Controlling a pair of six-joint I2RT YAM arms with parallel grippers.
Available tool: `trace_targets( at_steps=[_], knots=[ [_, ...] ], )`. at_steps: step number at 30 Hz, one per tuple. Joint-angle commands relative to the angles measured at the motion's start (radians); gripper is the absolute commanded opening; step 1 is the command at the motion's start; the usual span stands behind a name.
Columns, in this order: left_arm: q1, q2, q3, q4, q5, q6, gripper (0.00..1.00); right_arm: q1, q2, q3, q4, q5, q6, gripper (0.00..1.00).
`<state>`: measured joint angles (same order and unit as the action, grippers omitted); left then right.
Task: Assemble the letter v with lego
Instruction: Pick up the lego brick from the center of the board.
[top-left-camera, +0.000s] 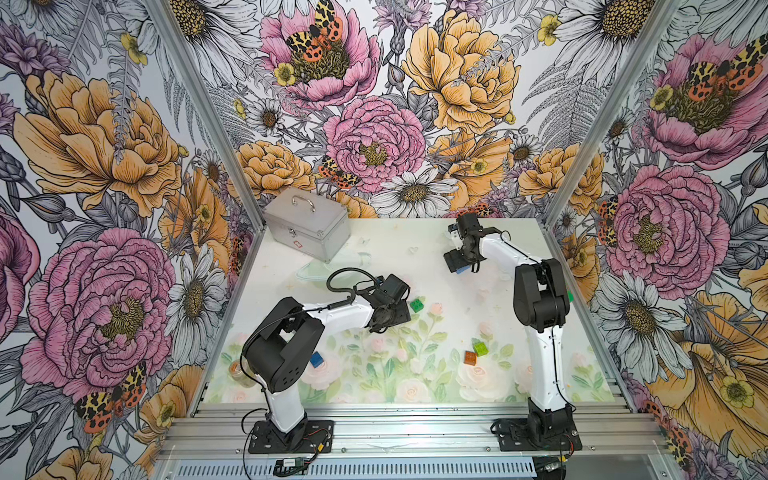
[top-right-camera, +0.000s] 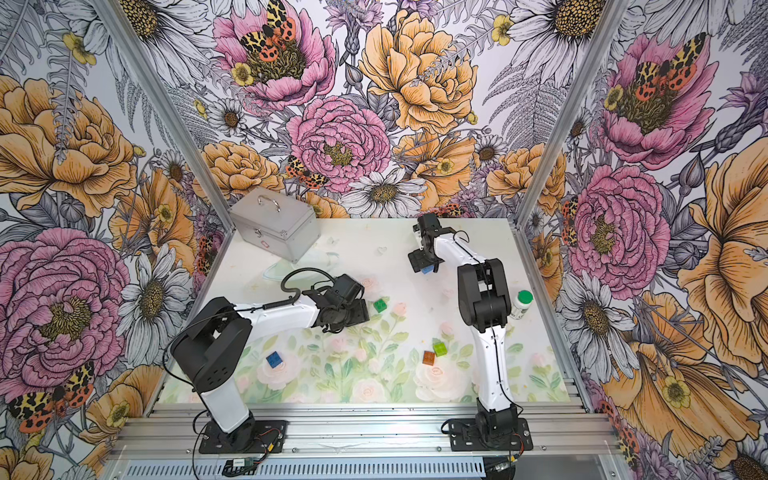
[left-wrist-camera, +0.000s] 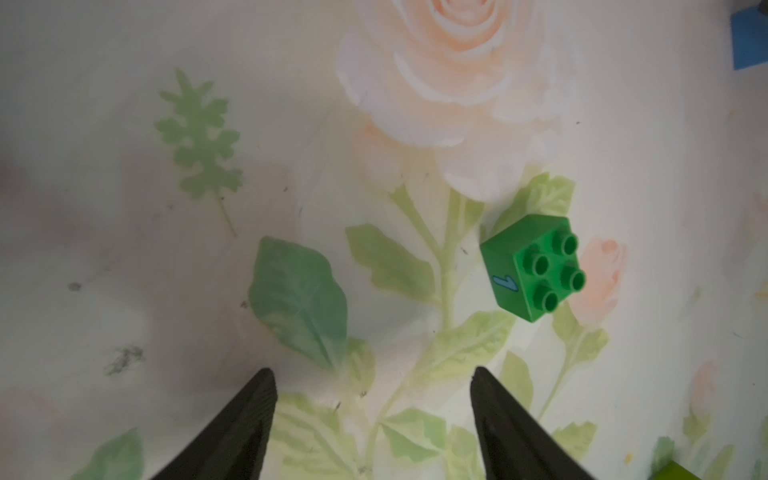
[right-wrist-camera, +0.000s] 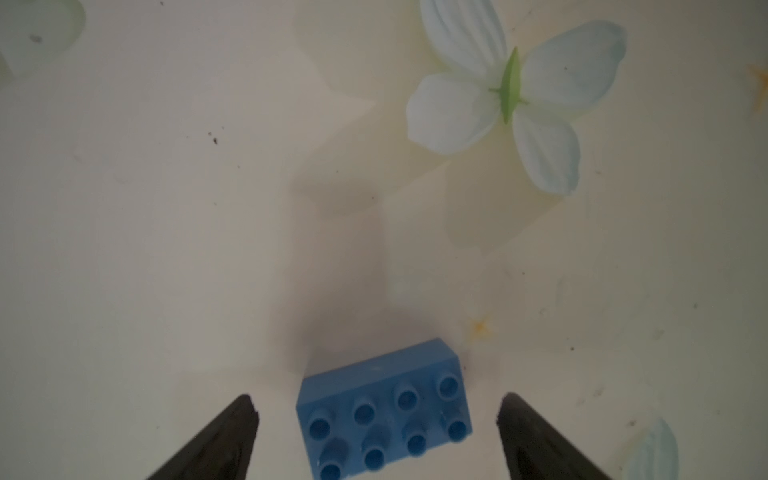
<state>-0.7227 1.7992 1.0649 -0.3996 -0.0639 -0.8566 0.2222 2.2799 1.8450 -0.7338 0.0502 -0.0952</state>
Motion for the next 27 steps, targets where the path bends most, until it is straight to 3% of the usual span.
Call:
trace_targets(
  at_steps=[1,9,17,27],
  knots=[
    [-0.004,0.079,0.041,-0.024,0.054,0.017,0.72,-0.007,0.024,0.027,-0.026,-0.044,-0.005,0.88],
    [-0.006,0.176,0.134,-0.061,0.061,0.048,0.71,-0.010,0.022,0.021,-0.026,-0.063,0.018,0.81],
    [0.004,0.248,0.216,-0.098,0.056,0.085,0.65,-0.012,-0.063,-0.049,-0.036,-0.029,0.153,0.73],
    [0.022,0.200,0.190,-0.137,0.051,0.122,0.63,-0.009,-0.151,-0.165,-0.035,-0.044,0.232,0.68]
  ],
)
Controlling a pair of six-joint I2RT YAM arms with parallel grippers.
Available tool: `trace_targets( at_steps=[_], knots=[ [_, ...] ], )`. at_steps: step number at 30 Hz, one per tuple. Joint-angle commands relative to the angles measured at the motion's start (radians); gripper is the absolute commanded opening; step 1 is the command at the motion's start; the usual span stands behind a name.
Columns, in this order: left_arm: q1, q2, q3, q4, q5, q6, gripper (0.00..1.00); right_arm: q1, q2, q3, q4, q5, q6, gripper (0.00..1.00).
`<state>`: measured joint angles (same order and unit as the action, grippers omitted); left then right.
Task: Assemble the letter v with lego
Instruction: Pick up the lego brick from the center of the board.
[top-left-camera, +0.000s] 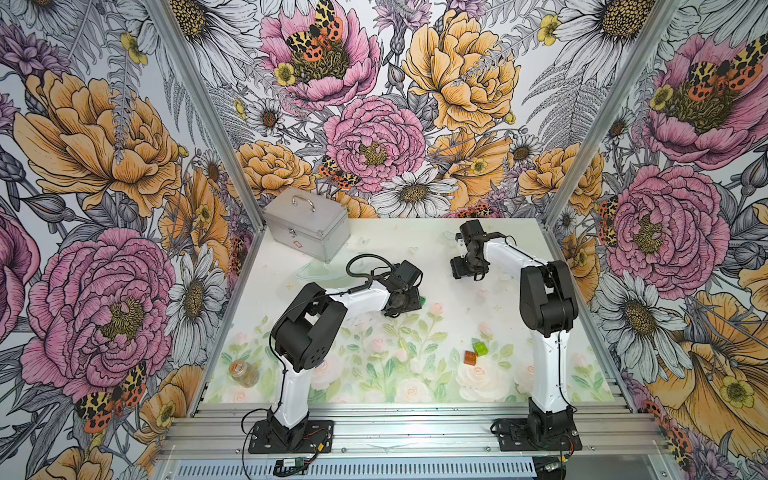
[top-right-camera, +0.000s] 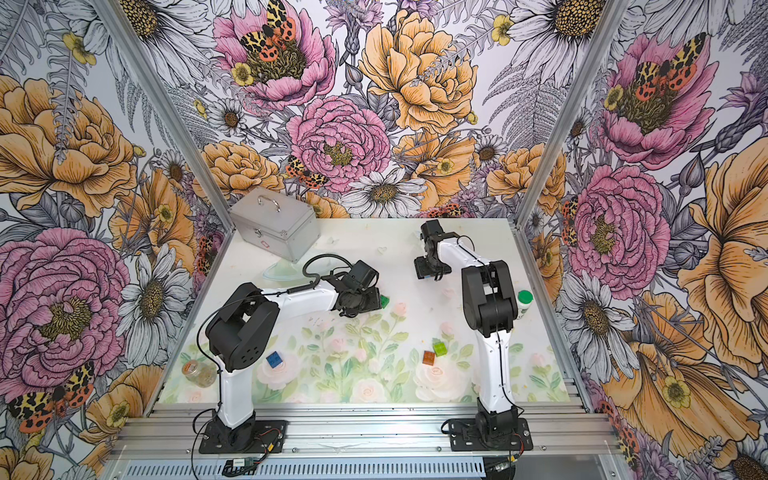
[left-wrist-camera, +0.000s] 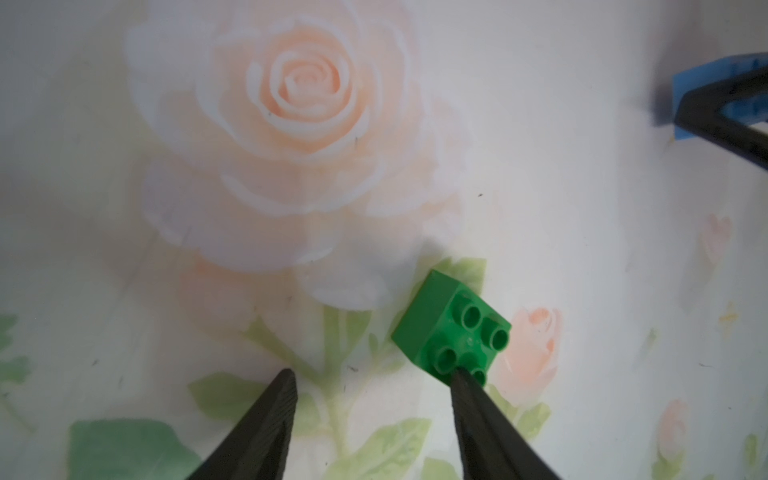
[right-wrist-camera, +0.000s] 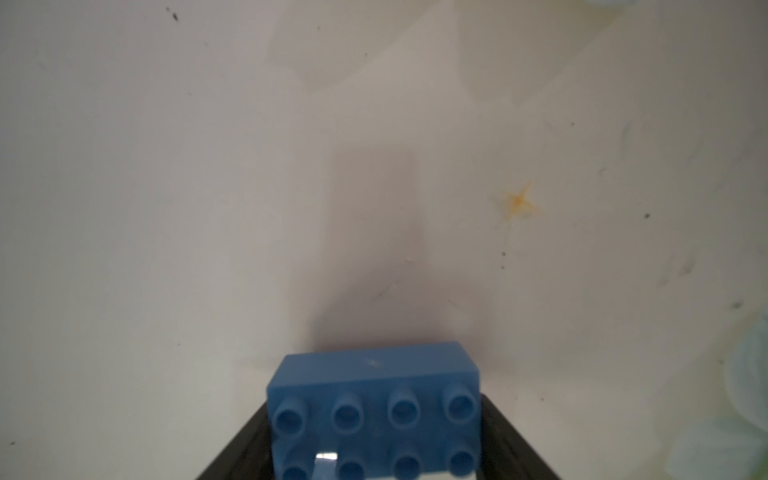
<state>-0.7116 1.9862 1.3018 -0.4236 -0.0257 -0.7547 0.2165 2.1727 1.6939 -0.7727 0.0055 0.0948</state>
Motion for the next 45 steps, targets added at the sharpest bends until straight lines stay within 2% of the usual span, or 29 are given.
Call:
trace_targets(
  at_steps=[1,9,22,30,40,45],
  knots=[
    [0.005,0.004,-0.050,-0.113,0.012,0.020,0.64,-0.003,-0.045,-0.019,0.004,0.000,0.045,0.67],
    [-0.059,-0.028,-0.012,-0.121,-0.011,0.001,0.77,0.004,-0.033,-0.031,0.004,0.001,0.094,0.59],
    [-0.071,0.138,0.126,-0.265,-0.099,0.018,0.76,0.004,-0.043,-0.038,0.005,-0.006,0.117,0.59],
    [-0.023,0.090,0.052,-0.279,-0.146,0.012,0.66,0.009,-0.072,-0.072,0.007,-0.006,0.123,0.59],
    [0.027,0.043,0.018,-0.279,-0.158,0.022,0.67,0.038,-0.128,-0.140,0.030,-0.041,0.150,0.57],
    [0.020,-0.006,0.007,-0.278,-0.133,0.047,0.71,0.075,-0.182,-0.152,0.035,-0.032,0.201,0.53]
  ],
)
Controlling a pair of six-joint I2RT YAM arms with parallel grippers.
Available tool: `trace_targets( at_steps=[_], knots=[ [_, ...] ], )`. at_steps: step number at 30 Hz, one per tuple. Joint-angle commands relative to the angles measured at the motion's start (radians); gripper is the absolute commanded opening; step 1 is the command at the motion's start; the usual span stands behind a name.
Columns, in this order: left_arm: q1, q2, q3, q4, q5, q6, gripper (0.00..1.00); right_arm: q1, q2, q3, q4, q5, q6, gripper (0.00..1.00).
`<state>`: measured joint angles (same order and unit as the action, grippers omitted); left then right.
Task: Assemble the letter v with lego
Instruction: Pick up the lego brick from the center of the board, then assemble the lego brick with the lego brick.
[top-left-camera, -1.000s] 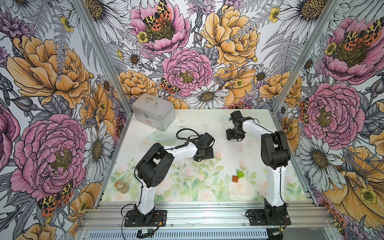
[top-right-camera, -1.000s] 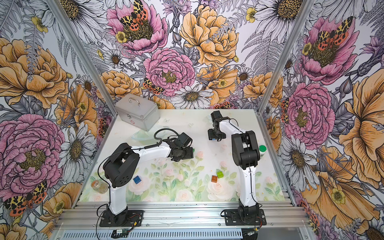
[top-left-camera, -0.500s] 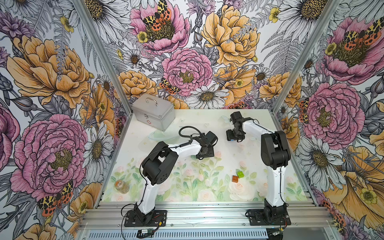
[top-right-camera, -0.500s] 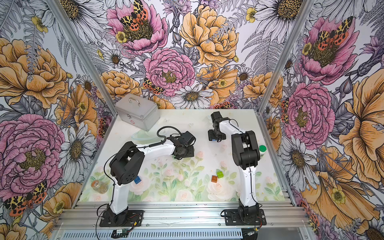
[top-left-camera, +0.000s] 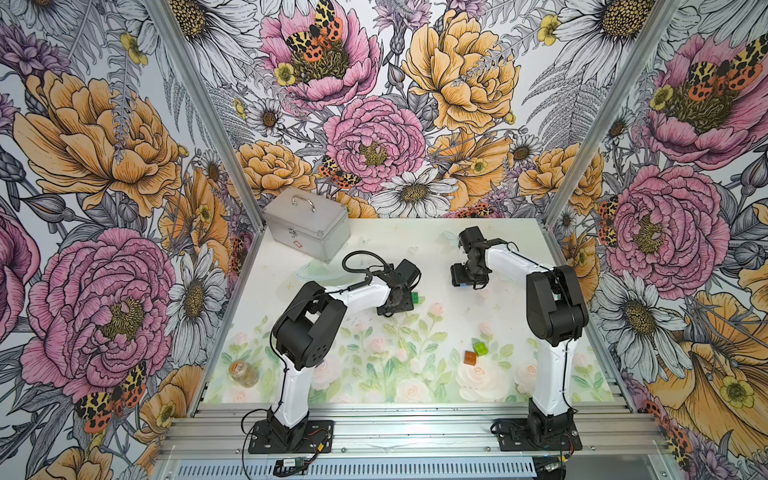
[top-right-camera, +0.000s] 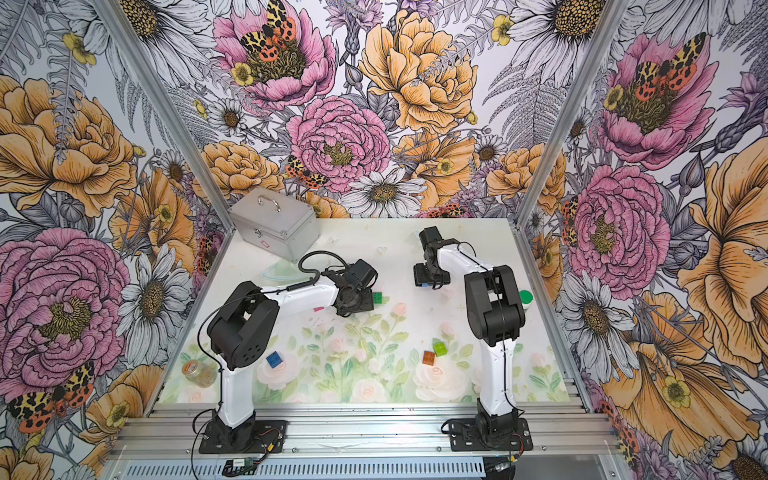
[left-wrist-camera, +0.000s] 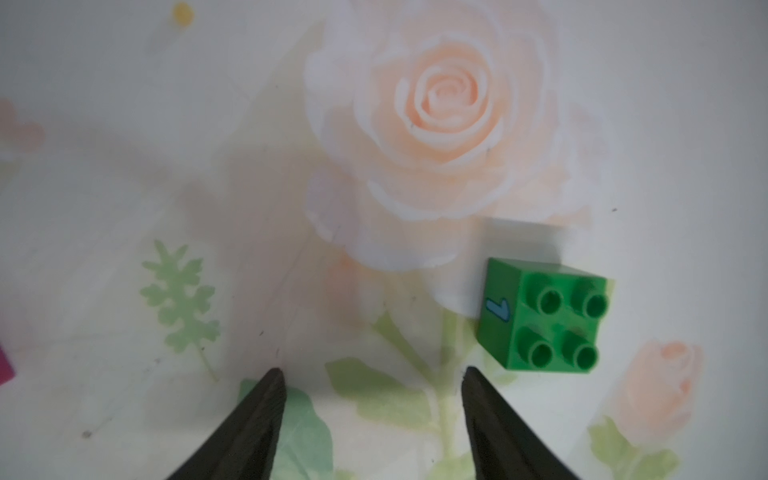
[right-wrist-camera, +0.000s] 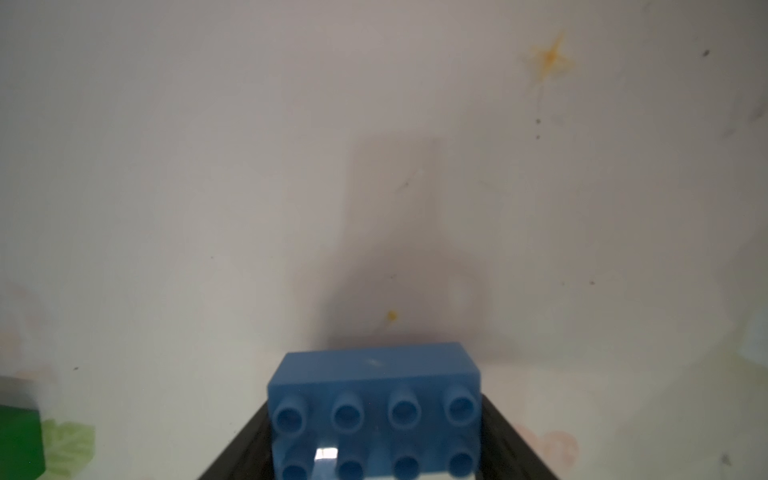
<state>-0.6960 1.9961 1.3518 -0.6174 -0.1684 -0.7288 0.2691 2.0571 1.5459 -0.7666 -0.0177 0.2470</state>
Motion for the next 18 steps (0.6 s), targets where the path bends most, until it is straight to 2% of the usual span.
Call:
trace_targets(
  at_steps=[1,5,8,12,18],
  knots=[
    [0.001,-0.035,-0.049,-0.084,0.020,0.025,0.72,0.035,-0.081,-0.005,0.029,-0.007,0.075,0.51],
    [0.007,-0.162,-0.120,-0.082,0.049,0.029,0.77,0.116,-0.131,-0.019,0.033,-0.006,0.197,0.45],
    [0.041,-0.330,-0.206,-0.076,0.060,0.035,0.82,0.204,-0.144,-0.017,0.030,0.025,0.282,0.40],
    [0.138,-0.556,-0.337,-0.038,0.131,0.062,0.89,0.295,-0.130,-0.002,0.030,0.069,0.389,0.34],
    [0.342,-0.839,-0.485,-0.015,0.256,0.115,0.96,0.375,-0.039,0.095,-0.004,0.121,0.434,0.31]
  ],
)
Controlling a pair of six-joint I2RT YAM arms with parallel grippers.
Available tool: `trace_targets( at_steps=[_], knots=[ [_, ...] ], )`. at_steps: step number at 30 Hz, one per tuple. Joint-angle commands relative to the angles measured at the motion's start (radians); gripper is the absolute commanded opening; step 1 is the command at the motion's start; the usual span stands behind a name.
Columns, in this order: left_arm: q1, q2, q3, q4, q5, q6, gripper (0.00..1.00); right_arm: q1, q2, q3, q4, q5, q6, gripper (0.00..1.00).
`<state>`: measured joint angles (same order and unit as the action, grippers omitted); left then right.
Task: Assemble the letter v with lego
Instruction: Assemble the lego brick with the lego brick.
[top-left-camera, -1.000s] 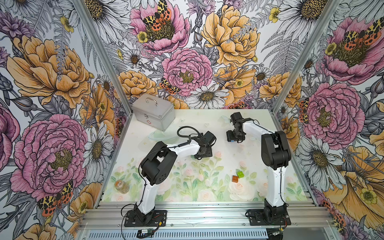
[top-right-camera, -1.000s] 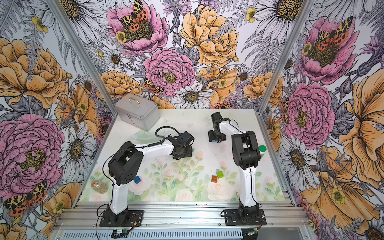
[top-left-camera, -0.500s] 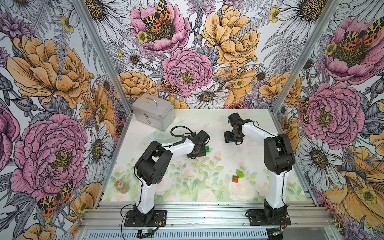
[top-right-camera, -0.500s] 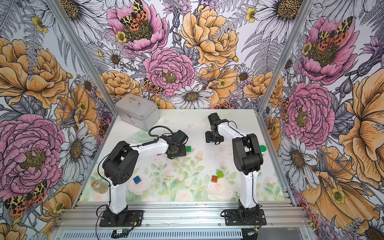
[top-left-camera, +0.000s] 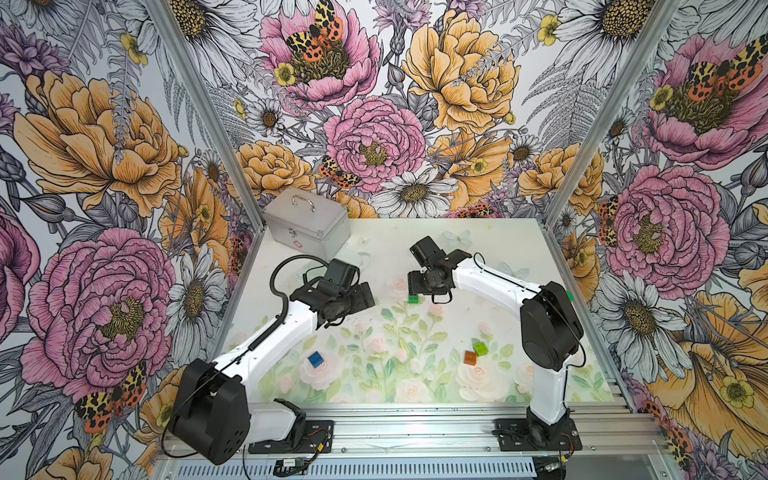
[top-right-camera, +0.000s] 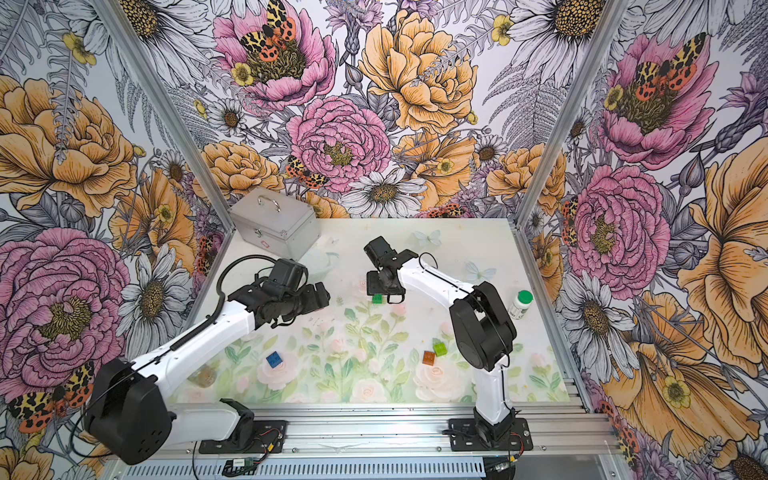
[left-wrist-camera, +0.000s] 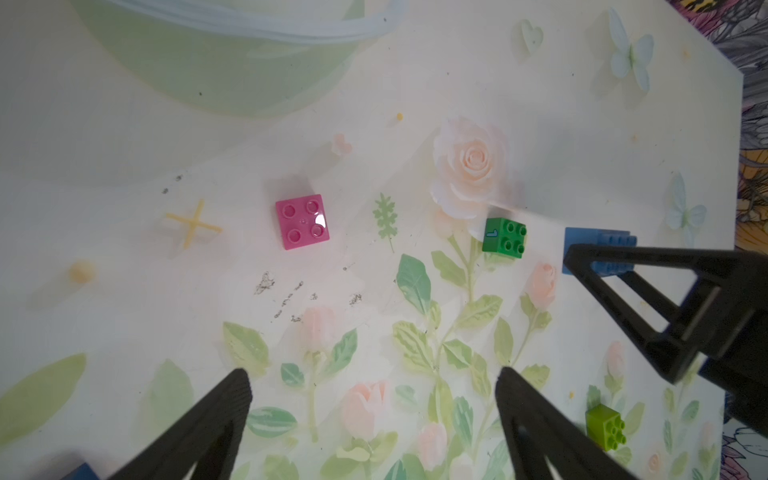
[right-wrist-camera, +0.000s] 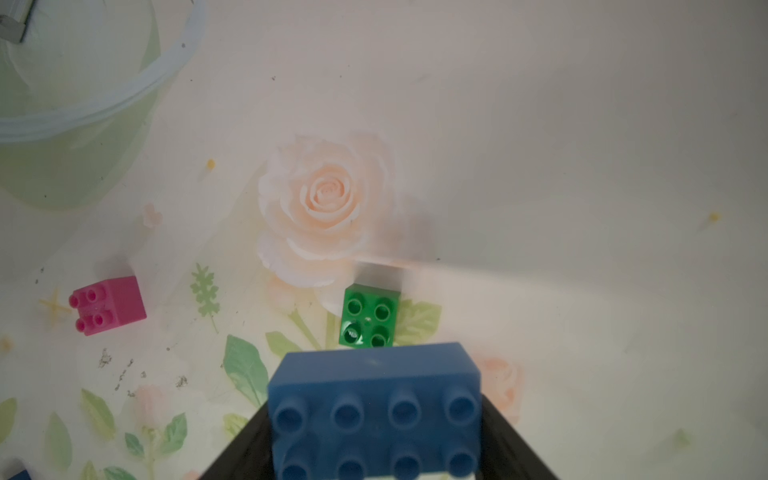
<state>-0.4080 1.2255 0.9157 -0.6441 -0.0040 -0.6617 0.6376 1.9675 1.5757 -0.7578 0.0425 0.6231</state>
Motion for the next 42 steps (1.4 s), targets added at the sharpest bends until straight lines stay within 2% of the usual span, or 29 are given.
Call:
trace_targets(
  at_steps=[1,4,12,25,42],
  knots=[
    [0.091,-0.102,-0.072,0.012,0.113,0.054,0.97,0.015,0.068,0.088,-0.029,0.070,0.062,0.30],
    [0.168,-0.162,-0.115,0.012,0.172,0.075,0.98,0.031,0.116,0.140,-0.079,0.111,0.075,0.29],
    [0.239,-0.198,-0.173,0.011,0.218,0.094,0.98,0.046,0.194,0.212,-0.129,0.142,0.095,0.28],
    [0.256,-0.182,-0.176,0.012,0.223,0.097,0.99,0.054,0.227,0.204,-0.133,0.103,0.110,0.27],
    [0.257,-0.181,-0.189,0.012,0.215,0.095,0.99,0.063,0.215,0.161,-0.134,0.125,0.127,0.27]
  ],
)
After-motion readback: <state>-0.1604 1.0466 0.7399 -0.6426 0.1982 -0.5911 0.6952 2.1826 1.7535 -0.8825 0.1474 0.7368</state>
